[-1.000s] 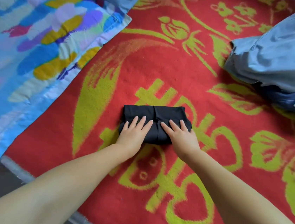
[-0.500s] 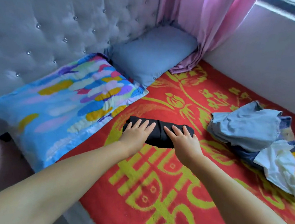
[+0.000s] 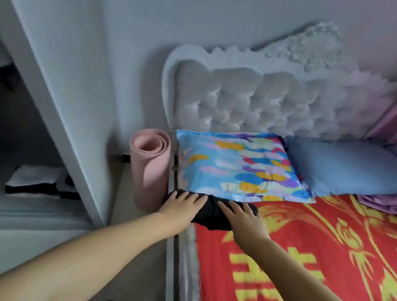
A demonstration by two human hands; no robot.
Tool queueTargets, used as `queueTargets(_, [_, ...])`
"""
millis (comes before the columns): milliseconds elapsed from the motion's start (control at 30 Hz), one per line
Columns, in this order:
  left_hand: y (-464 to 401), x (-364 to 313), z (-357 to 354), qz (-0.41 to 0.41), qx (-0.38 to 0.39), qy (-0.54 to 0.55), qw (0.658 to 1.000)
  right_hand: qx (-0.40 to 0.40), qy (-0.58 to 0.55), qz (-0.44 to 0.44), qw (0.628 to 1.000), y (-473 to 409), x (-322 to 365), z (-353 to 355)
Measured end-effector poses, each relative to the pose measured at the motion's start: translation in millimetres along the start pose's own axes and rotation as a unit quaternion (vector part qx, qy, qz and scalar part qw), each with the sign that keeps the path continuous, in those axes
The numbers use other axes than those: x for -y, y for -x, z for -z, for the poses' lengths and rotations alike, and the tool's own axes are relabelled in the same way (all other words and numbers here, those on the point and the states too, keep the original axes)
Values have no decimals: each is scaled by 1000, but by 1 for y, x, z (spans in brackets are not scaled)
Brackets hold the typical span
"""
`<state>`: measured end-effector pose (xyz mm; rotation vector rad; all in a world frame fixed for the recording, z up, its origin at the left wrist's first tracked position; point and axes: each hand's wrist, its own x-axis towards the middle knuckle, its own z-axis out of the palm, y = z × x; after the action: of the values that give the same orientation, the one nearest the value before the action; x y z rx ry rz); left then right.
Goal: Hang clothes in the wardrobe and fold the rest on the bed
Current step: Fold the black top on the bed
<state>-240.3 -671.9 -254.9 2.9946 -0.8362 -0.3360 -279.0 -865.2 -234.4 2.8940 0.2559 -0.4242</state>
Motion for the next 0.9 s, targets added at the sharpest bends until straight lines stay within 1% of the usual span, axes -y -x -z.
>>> queueTargets(200, [112,133,4,144,-21,18,989,-29,37,139,989,-43,151,68])
queueTargets(333, [192,231,1,218,-9,-4,976,-36,42,218,974,-72,274,101])
queueTargets(467, [274,329,-8,261,15,-20,965,-24,28,271,962,-92,403,120])
queueTargets(567, [325,385,-14,278,31,-7,960,-5,30,298,954,-102,481,128])
queueTargets(667, [360,427,-22,300,46,9,953,10,27,320,947,-115,541,131])
queueTargets(733, [372,456,-26,310,42,6,950,12,20,334,942,-128,572,136])
queueTargets(900, [373,511,-41,332,57,30,941,26,39,344,938,-170,618,142])
